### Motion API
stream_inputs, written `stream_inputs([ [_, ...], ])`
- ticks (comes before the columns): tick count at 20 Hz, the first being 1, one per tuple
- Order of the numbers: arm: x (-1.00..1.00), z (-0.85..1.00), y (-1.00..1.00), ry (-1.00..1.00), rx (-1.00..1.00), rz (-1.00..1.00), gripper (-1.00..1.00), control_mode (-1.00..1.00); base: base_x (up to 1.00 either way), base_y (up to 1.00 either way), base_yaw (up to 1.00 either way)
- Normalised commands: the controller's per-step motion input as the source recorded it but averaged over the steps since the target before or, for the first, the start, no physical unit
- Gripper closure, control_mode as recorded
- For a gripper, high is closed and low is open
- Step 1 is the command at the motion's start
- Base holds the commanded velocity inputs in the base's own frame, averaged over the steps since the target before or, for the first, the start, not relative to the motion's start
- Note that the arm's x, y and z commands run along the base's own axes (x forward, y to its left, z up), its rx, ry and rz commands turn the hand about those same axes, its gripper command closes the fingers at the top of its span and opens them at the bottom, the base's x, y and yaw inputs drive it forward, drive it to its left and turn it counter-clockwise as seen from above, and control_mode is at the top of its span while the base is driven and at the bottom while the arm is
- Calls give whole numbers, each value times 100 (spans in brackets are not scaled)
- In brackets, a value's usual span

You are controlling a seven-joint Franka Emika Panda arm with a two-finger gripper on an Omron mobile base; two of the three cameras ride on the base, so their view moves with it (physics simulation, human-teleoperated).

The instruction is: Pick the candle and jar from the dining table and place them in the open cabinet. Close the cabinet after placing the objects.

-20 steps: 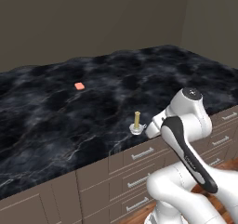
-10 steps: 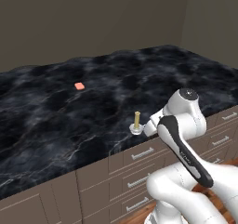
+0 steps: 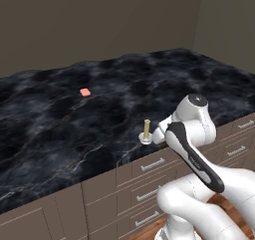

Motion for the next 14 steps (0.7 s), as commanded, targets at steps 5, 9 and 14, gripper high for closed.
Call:
stream_inputs([
  [5,17,-17,5,0,1,0,-100,-100,0,0,0],
  [9,14,-18,7,0,0,0,-100,-100,0,0,0],
  [14,14,-11,2,0,0,0,-100,-100,0,0,0],
])
